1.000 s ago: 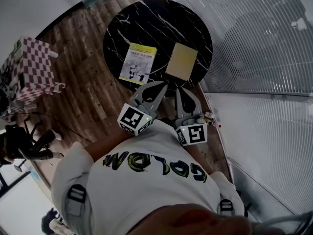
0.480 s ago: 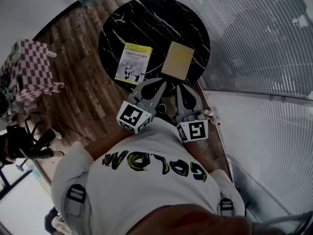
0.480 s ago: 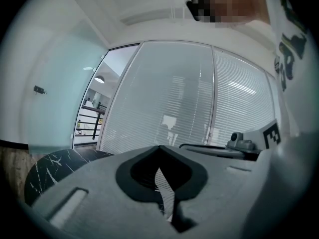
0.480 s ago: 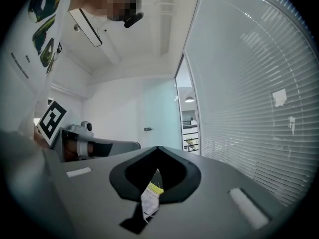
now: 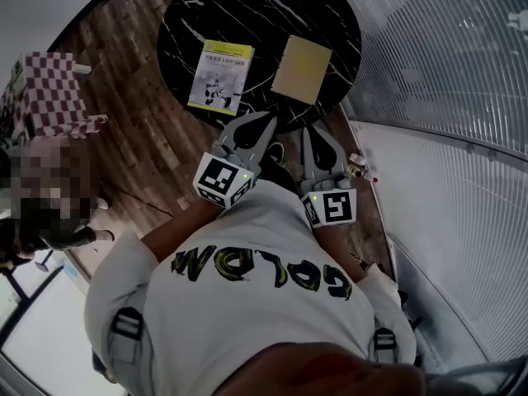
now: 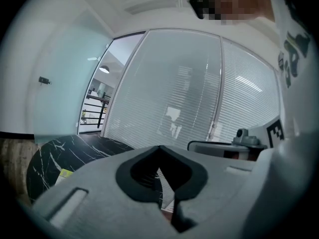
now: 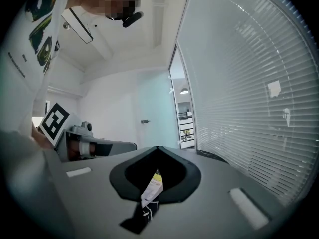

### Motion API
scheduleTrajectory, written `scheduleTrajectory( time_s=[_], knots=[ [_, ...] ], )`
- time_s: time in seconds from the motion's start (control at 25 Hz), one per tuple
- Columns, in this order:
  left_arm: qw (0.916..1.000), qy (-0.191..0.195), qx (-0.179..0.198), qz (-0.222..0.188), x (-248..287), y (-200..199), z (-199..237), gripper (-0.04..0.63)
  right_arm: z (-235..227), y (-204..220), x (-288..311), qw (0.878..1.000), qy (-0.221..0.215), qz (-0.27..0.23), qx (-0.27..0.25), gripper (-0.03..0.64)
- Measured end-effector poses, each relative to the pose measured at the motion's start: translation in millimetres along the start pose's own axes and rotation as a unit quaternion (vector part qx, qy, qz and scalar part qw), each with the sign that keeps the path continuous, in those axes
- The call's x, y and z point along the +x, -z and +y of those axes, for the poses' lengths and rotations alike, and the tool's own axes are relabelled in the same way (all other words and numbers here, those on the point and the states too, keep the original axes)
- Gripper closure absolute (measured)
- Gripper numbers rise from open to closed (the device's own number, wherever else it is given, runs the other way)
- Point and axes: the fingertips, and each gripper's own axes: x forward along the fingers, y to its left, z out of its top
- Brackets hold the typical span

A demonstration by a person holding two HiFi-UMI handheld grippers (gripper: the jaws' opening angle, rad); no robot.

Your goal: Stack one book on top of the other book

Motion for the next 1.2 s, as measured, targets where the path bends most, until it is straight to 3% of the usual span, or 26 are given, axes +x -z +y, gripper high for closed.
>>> scheduleTrajectory(
  time_s=[0.4, 1.0, 1.2],
  knots=[
    [0.9994, 0.017, 0.017, 0.024, 22, 18, 1, 0.592, -26, 11, 5, 1.000, 0.013, 0.008, 0.005, 0.615],
    [0.9981, 0.007, 0.012, 0.060, 75, 64, 55, 0.567, -83, 68, 40, 0.999, 0.032, 0.032, 0.023, 0.612],
    [0.9966, 0.013, 0.006, 0.082, 94, 83, 70, 0.565, -98, 91, 55, 0.997, 0.036, 0.054, 0.038, 0.567]
  ],
)
